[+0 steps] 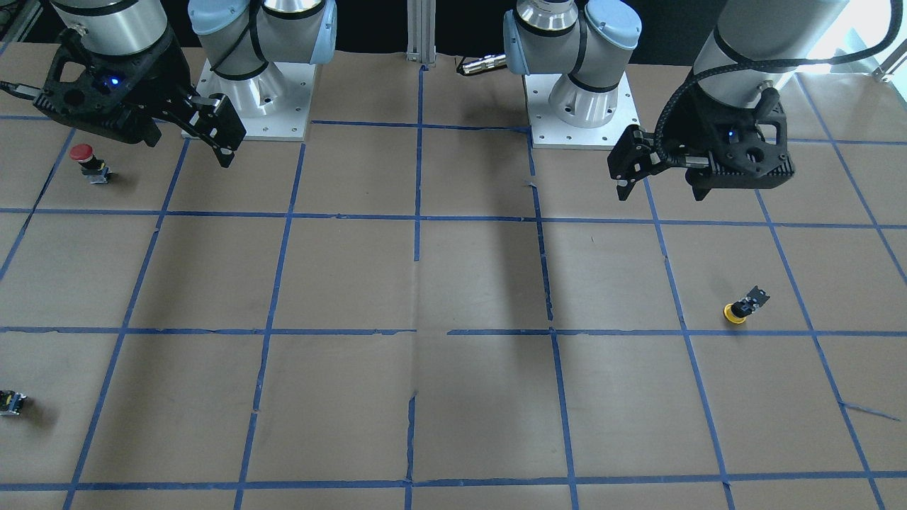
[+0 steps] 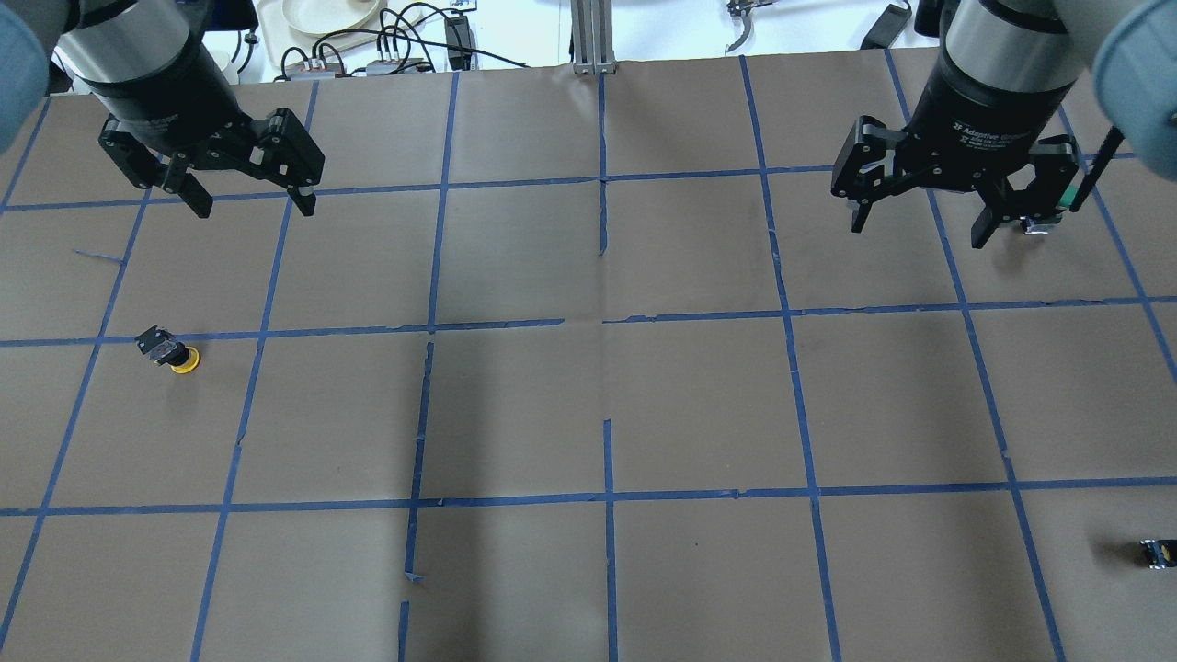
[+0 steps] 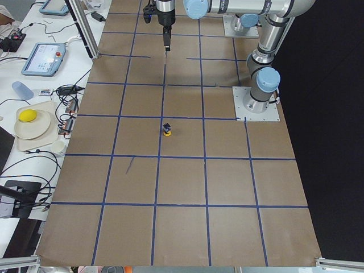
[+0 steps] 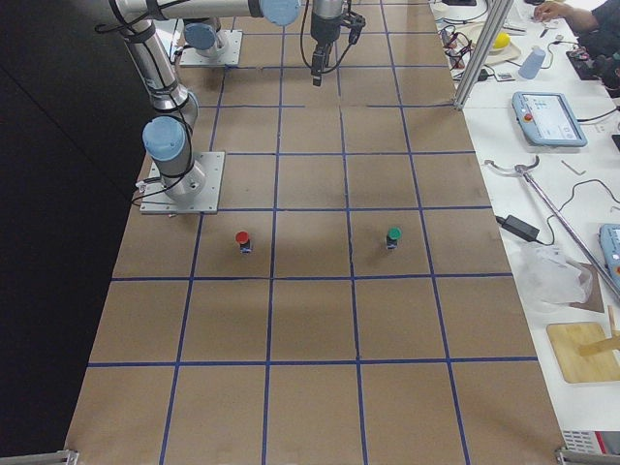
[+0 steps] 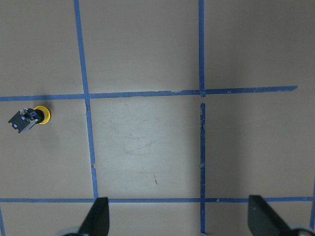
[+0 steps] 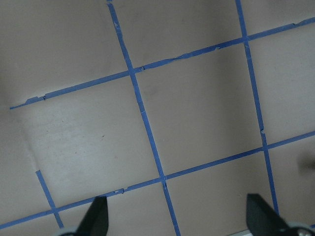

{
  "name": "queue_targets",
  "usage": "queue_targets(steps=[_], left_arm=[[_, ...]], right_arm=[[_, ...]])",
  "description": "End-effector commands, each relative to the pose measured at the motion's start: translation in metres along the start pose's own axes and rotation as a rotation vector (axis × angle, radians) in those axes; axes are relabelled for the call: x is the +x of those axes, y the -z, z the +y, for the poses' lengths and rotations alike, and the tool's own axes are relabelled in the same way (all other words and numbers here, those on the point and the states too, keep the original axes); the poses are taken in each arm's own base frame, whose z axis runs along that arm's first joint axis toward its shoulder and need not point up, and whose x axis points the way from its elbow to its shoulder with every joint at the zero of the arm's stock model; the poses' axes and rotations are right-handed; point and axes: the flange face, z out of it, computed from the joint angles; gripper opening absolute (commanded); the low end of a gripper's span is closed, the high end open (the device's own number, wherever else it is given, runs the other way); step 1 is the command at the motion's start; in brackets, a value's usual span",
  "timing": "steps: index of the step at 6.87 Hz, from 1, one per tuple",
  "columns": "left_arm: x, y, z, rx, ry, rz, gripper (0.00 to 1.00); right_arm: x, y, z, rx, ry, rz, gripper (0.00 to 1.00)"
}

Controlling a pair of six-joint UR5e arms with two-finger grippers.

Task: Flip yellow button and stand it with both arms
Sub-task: 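Move the left gripper down toward the yellow-capped button lying on the table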

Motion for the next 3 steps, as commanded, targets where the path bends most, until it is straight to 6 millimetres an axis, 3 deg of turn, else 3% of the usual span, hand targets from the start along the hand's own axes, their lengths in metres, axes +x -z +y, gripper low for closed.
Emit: queue_targets(steps=[1,2,3], left_arm=[[0.003,-0.004,-0.003,0.023,0.033,0.027,1.00],[0.000,-0.006,-0.001,0.023,0.012,0.017,1.00],[-0.026,-0.016,-0.003,0.010,-0.094,0.019,1.00]], right_arm=[[0.000,-0.001,0.000,-0.003,0.000,0.002,1.00],[0.000,-0.001,0.000,-0.002,0.000,0.003,1.00],[0.000,-0.001,0.000,-0.003,0.000,0.002,1.00]])
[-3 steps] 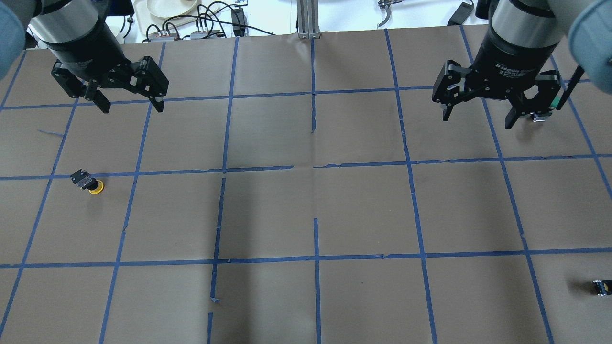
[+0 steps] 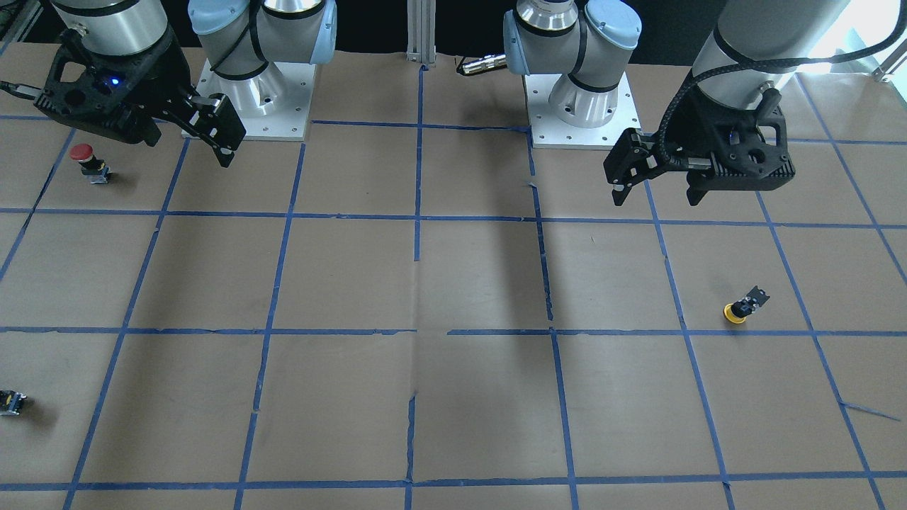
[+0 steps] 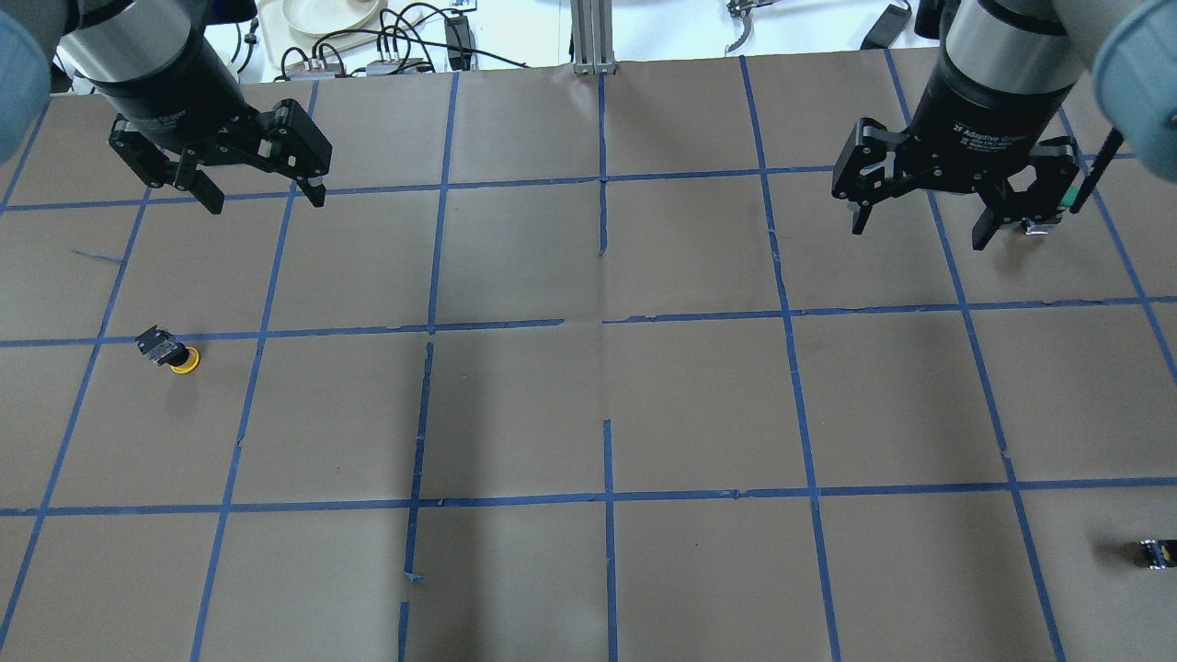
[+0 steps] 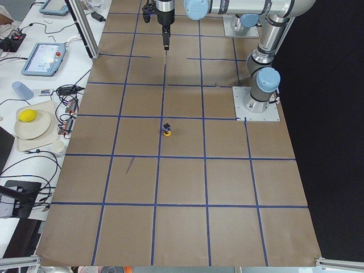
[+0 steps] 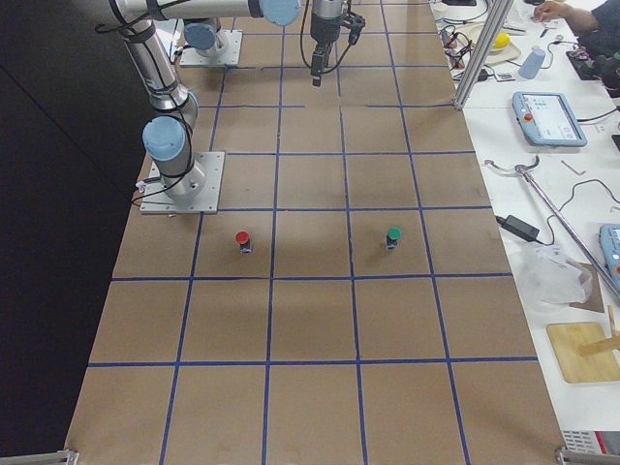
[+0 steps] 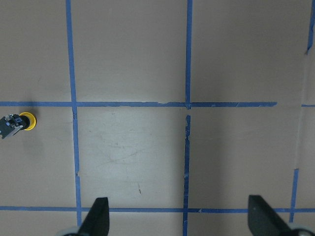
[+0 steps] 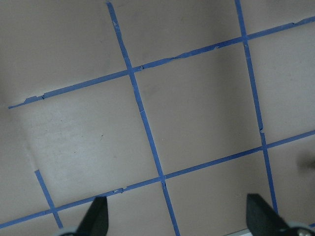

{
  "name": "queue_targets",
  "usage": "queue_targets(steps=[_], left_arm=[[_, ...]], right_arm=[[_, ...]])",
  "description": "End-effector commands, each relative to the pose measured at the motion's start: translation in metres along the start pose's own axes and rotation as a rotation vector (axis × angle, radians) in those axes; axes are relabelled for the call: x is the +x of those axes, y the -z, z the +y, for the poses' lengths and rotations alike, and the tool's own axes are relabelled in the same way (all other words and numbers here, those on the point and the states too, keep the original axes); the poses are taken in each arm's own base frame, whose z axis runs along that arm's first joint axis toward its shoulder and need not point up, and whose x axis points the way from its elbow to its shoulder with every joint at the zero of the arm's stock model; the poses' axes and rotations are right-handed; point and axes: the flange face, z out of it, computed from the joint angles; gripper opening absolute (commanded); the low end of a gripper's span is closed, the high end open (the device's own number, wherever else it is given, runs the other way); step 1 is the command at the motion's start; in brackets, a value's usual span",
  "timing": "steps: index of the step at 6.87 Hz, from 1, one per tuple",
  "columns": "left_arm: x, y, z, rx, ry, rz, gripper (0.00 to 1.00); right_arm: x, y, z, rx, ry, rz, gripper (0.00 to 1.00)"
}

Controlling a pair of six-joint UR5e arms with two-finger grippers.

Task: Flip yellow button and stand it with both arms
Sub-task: 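Move the left gripper down toward the yellow-capped button lying on the table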

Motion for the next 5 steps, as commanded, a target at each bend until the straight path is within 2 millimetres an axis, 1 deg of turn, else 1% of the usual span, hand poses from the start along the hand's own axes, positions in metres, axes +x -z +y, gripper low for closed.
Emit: queue_targets(steps=[1,2,3,4,5], left_arm=[[-0.073,-0.028,-0.004,-0.040,-0.105,0.019,1.00],[-0.113,-0.059,-0.003,-0.063,-0.143,0.034,1.00],[-0.136,-0.095,-0.011,-0.026,-0.299,0.011,1.00],[-0.155,-0.122,-0.014,-0.032,-0.413,0.016,1.00],[-0.194,-0.145,-0.016,-0.055,-0.455,0.038,1.00]], right_arm=[[0.000,0.000,0.000,0.000,0.000,-0.001,1.00],[0.000,0.000,0.000,0.000,0.000,-0.001,1.00],[0.000,0.000,0.000,0.000,0.000,-0.001,1.00],[0.000,0.000,0.000,0.000,0.000,0.001,1.00],[0.000,0.000,0.000,0.000,-0.001,-0.001,1.00]])
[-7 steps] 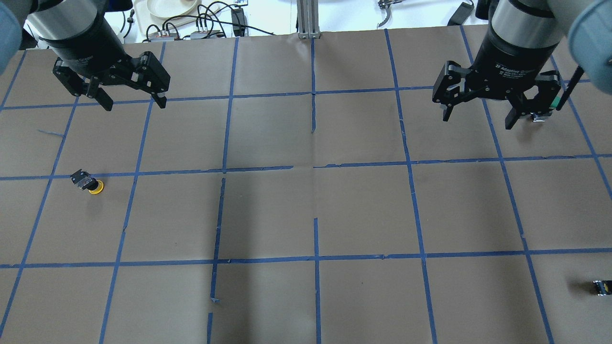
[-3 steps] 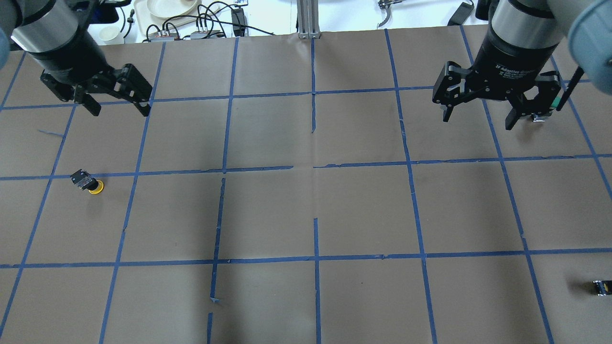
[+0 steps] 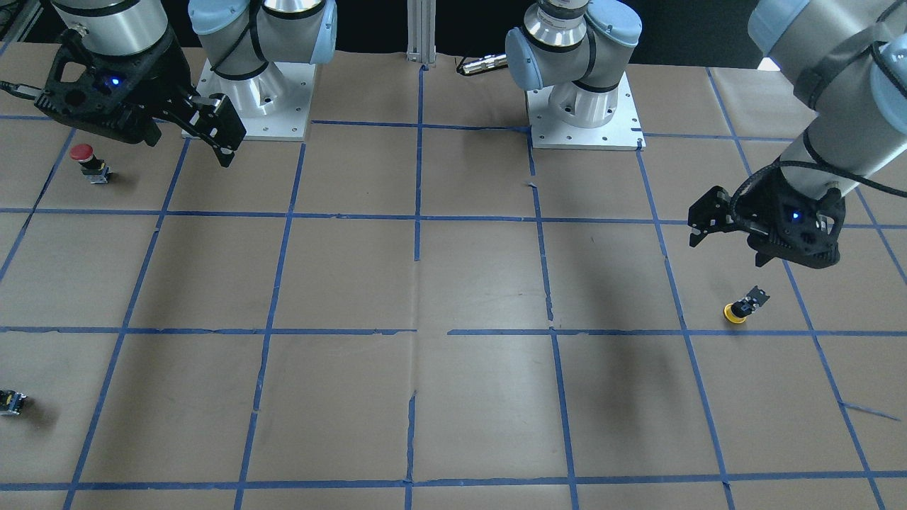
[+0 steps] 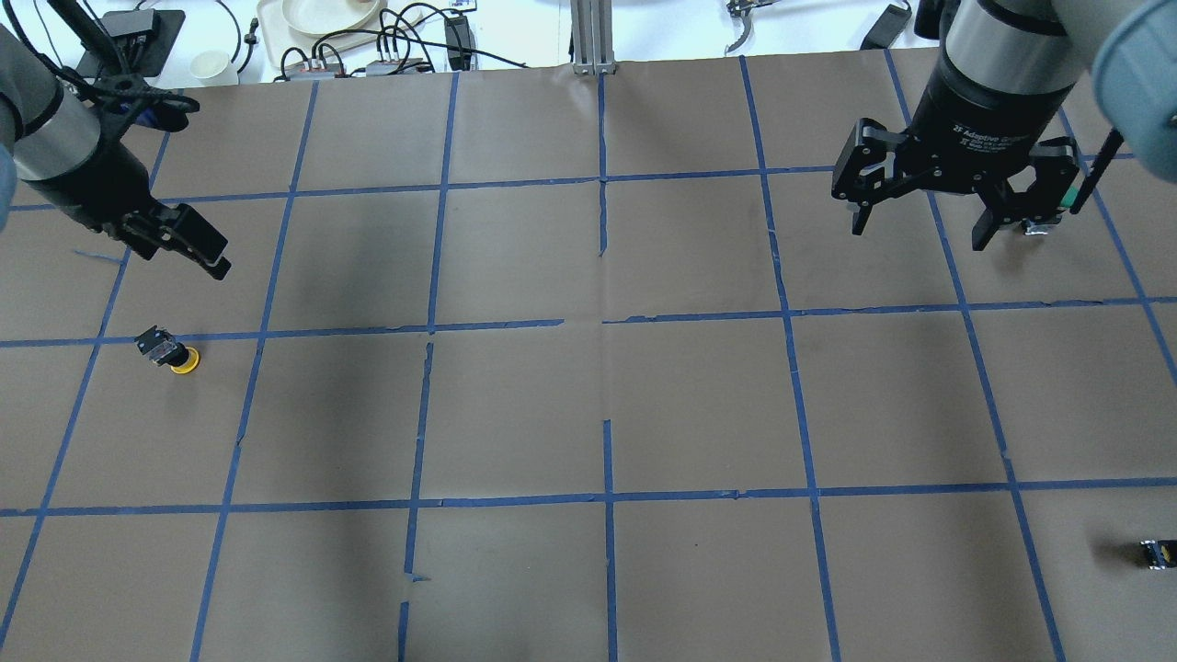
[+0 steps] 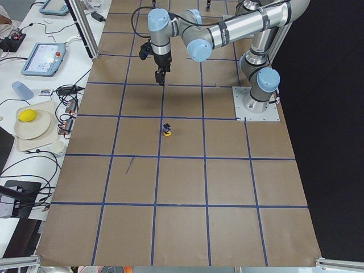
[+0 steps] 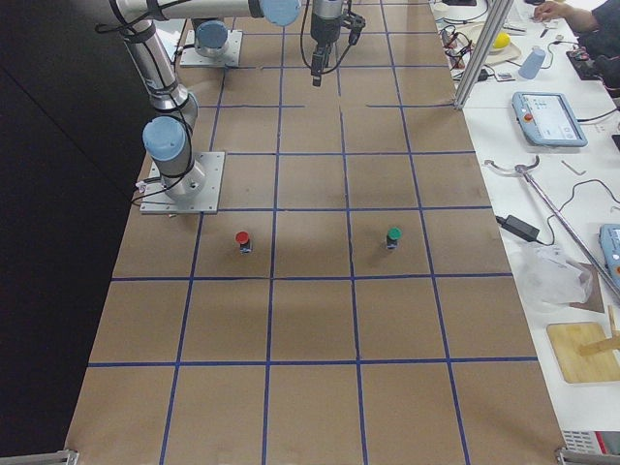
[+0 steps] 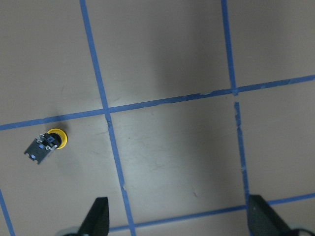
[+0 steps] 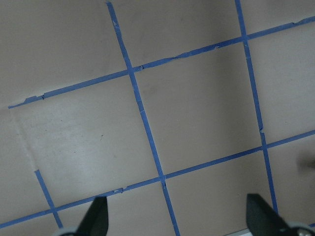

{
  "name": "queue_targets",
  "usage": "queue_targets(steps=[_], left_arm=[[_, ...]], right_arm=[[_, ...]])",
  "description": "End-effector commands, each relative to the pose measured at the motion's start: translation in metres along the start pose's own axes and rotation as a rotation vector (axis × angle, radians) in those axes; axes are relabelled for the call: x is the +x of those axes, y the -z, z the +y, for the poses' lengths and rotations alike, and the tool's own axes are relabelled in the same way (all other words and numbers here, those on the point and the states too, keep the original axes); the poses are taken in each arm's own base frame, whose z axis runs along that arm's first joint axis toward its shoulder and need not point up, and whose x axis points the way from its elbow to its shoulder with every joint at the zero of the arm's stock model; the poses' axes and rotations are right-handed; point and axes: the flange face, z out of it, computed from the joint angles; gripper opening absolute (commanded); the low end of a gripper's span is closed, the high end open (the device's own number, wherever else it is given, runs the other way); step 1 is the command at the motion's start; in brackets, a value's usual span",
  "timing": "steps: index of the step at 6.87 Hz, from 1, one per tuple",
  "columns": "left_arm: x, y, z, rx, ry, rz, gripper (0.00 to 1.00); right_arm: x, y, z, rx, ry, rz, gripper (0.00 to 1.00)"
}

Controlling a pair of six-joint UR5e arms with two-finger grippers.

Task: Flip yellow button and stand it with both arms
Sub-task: 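Lower the left gripper onto the black body of the yellow button and close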

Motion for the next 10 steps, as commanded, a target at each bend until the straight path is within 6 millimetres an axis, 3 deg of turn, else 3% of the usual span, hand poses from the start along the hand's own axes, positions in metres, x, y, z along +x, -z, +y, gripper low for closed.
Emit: queue_targets(steps=[1,2,4,5,6,7,9,10], left_arm=[[-0.084,-0.047,0.037,-0.013,-0.115,0.042,1.00],[-0.111,-0.061,0.044,-0.004,-0.254,0.022,1.00],[-0.136,-0.093,0.043,0.000,-0.485,0.022,1.00],[-0.145,-0.109,0.062,0.004,-0.496,0.055,1.00],[-0.148,-0.119,0.063,0.029,-0.517,-0.027,1.00],[-0.139,-0.150,0.069,0.021,-0.508,-0.011,1.00],[-0.138,-0.163,0.068,0.044,-0.517,-0.073,0.97],[-0.137,-0.164,0.067,0.044,-0.518,-0.067,0.79]], right_arm=[[0.000,-0.001,0.000,-0.002,-0.001,0.000,1.00],[0.000,-0.002,0.000,-0.005,-0.001,0.000,1.00],[0.000,-0.009,0.002,-0.015,0.000,0.008,1.00],[0.000,-0.009,0.002,-0.015,0.000,0.008,1.00],[0.000,-0.010,0.002,-0.017,0.000,0.008,1.00],[0.000,-0.010,0.002,-0.016,0.000,0.010,1.00],[0.000,-0.010,0.002,-0.017,-0.002,0.008,1.00],[0.001,-0.010,0.001,-0.017,-0.003,0.008,1.00]])
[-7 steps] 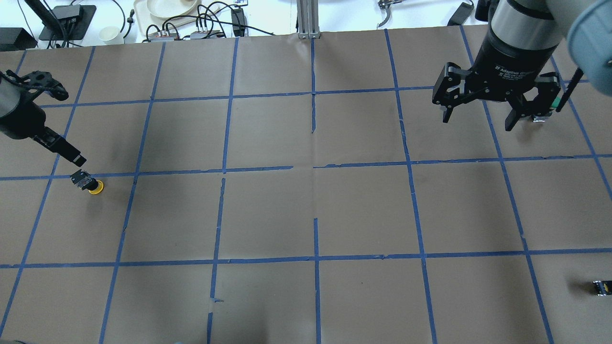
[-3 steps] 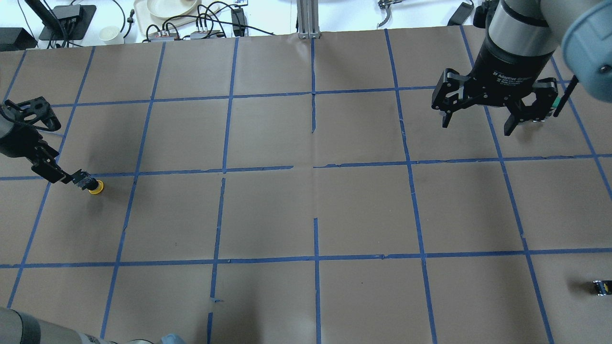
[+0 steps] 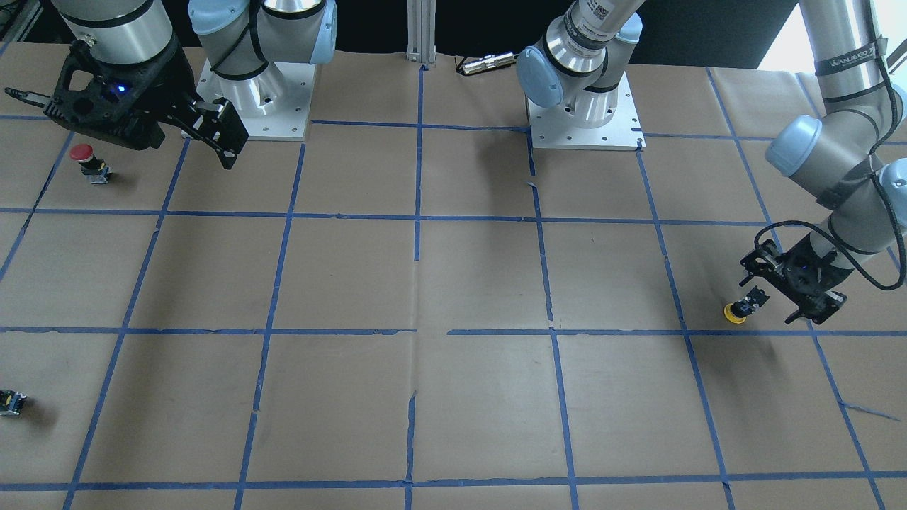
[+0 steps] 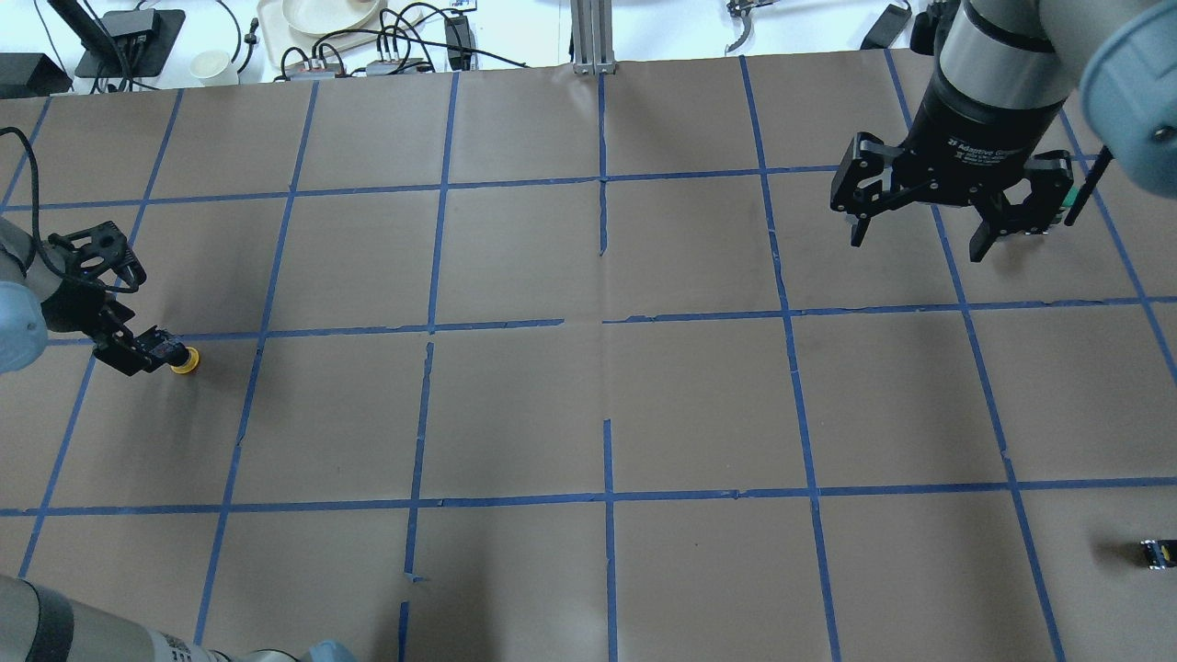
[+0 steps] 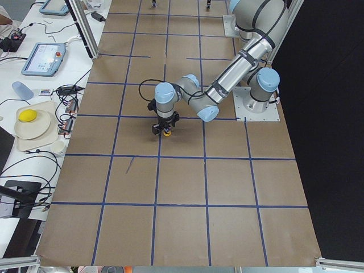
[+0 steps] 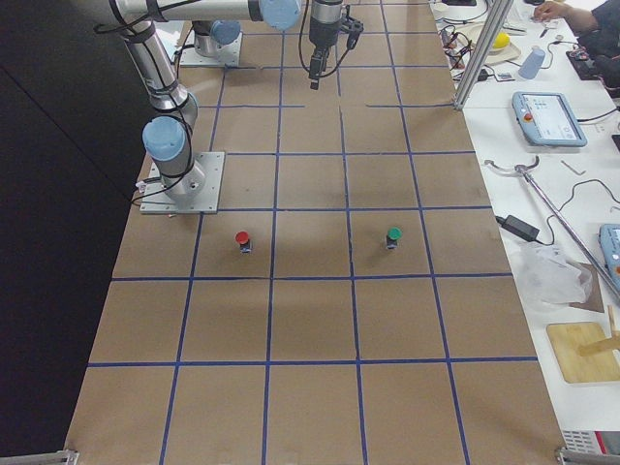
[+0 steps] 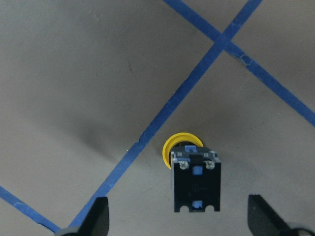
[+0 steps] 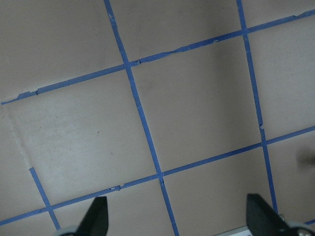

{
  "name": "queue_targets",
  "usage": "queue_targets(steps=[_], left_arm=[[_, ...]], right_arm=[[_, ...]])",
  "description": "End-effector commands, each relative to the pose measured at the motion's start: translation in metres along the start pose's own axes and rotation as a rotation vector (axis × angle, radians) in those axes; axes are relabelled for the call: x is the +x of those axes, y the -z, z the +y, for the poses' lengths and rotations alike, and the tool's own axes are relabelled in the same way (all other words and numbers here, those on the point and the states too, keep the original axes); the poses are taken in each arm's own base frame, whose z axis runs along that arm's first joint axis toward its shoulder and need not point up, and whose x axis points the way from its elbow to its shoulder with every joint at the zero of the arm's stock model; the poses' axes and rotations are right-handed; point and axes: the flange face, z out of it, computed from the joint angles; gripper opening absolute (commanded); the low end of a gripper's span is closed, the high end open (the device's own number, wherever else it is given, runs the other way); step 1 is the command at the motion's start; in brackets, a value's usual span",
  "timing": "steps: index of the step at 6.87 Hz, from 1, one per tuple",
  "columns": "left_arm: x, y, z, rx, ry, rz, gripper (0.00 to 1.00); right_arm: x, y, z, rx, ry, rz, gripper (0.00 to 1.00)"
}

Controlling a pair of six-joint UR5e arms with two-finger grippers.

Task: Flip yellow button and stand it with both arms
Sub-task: 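Lower the left gripper onto the black body of the yellow button and close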

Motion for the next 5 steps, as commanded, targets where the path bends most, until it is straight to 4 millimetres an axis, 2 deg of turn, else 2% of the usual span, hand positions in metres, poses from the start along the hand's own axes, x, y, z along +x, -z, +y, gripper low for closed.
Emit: queue_targets(steps=[1,2,3,5], left_arm=[[0.000,-0.001,-0.001,0.001,-0.001,-0.007,0.42],[0.002,-0.004,-0.001,0.006,0.007,0.017,0.21],[0.002,-0.003,-0.004,0.045,0.018,0.040,0.18],[0.016,0.013,-0.017,0.122,0.017,0.110,0.17]], right_arm=[[0.000,0.000,0.000,0.003,-0.002,-0.001,1.00],[0.000,0.000,-0.001,0.003,-0.002,-0.001,1.00],[0.000,0.000,0.000,0.000,-0.001,0.001,1.00],[0.000,0.001,0.000,0.004,-0.002,-0.001,1.00]])
